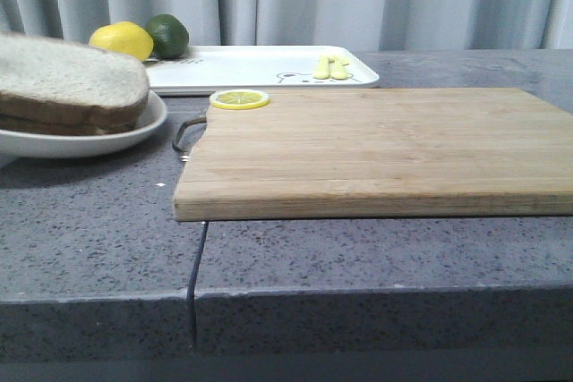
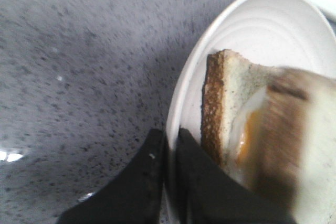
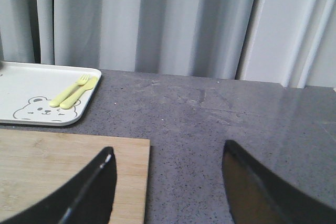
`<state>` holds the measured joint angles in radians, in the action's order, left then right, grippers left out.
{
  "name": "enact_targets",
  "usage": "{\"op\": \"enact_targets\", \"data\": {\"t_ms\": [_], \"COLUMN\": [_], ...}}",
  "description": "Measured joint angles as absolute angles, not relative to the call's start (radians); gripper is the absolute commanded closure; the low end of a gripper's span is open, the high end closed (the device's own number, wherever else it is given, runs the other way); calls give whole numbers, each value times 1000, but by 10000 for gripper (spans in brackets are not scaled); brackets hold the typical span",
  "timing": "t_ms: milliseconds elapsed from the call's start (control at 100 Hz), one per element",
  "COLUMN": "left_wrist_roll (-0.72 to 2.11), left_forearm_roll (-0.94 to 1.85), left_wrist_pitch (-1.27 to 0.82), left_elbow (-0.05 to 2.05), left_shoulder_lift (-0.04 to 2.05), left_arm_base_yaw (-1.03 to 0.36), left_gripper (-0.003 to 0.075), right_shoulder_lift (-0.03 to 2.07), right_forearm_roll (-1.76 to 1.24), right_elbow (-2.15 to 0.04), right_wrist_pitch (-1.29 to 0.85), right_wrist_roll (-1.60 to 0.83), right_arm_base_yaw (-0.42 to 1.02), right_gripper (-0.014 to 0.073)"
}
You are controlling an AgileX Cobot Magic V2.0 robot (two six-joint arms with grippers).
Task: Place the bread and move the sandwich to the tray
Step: 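Lift the plate with the left gripper and carry it over the tray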
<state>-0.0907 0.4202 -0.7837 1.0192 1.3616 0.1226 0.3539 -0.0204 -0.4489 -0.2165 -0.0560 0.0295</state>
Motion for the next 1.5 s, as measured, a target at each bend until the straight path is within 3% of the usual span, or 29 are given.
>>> {"op": "enact_targets", "data": {"t_ms": [460, 790, 1190, 1500], "left_wrist_roll": [166, 264, 247, 64], "left_forearm_roll": [895, 1083, 1079, 894], "left_wrist_pitch": [-809, -788, -842, -930], "left_elbow": [1090, 1148, 1548, 1929], "left_shoulder_lift": [1330, 1532, 1836, 2101], "left_arm_base_yaw": [178, 167, 64, 13], "left_gripper": [739, 739, 740, 740], "right_shoulder_lift": [354, 354, 354, 354], "right_forearm_roll": [-20, -20, -20, -20], "right_elbow": [-449, -449, -449, -449], "right_wrist_pitch": [-216, -216, -216, -216], "right_wrist_roll": [-56, -56, -56, -56], "right_arm_base_yaw": [29, 29, 29, 29], "right_gripper": [143, 143, 143, 143]}}
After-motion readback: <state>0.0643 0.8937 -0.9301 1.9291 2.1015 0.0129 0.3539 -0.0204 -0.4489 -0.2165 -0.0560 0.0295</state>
